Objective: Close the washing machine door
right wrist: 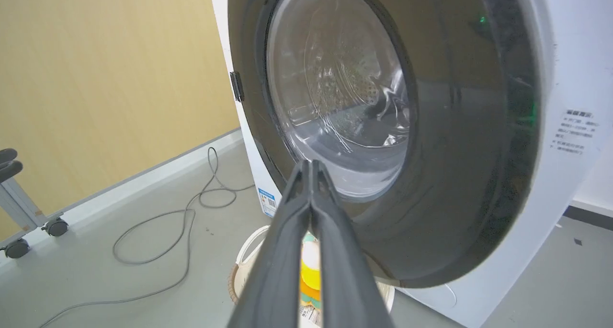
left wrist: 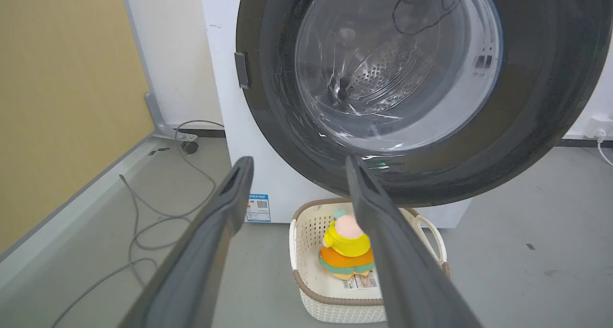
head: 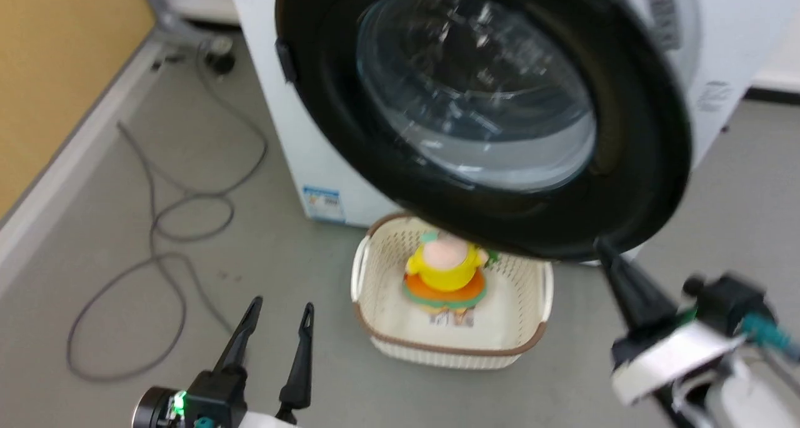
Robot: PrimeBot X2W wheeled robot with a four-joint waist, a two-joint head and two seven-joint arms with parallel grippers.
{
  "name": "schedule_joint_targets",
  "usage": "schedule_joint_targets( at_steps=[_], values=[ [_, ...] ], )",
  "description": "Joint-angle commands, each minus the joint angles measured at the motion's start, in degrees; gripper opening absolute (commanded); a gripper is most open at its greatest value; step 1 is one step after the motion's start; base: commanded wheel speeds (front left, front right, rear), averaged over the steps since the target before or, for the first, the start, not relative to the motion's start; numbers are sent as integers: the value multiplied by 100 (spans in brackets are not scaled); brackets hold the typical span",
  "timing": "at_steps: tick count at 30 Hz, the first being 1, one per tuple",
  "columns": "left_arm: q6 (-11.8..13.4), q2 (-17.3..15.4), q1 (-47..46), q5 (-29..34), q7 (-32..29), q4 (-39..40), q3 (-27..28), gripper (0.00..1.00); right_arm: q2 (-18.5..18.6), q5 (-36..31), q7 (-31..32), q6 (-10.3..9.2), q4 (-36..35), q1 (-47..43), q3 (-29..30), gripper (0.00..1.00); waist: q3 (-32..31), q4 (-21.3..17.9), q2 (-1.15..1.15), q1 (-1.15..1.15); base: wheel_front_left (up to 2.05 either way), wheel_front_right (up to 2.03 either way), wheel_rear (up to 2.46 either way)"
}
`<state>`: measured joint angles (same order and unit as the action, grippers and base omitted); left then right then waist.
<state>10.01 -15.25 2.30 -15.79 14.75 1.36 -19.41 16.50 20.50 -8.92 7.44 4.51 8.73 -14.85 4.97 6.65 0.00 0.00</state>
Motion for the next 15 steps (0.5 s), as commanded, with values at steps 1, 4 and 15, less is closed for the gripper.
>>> schedule_joint_targets(
  at_steps=[1, 4, 15],
  values=[
    [-15, 14, -124, 58, 25, -6, -19, 100, 180, 160, 71, 5, 91, 277, -36, 0, 267, 198, 0, 0, 0, 0, 0],
    [-40, 74, -298, 95, 25, -8, -45, 100, 535, 358, 170, 5, 273, 762, -71, 0, 469, 329, 0, 0, 0, 0, 0],
    [-96, 229, -627, 188, 25, 67, 20, 100, 1224, 970, 509, 5, 1182, 2040, 206, 0, 1028, 633, 0, 0, 0, 0, 0]
  ],
)
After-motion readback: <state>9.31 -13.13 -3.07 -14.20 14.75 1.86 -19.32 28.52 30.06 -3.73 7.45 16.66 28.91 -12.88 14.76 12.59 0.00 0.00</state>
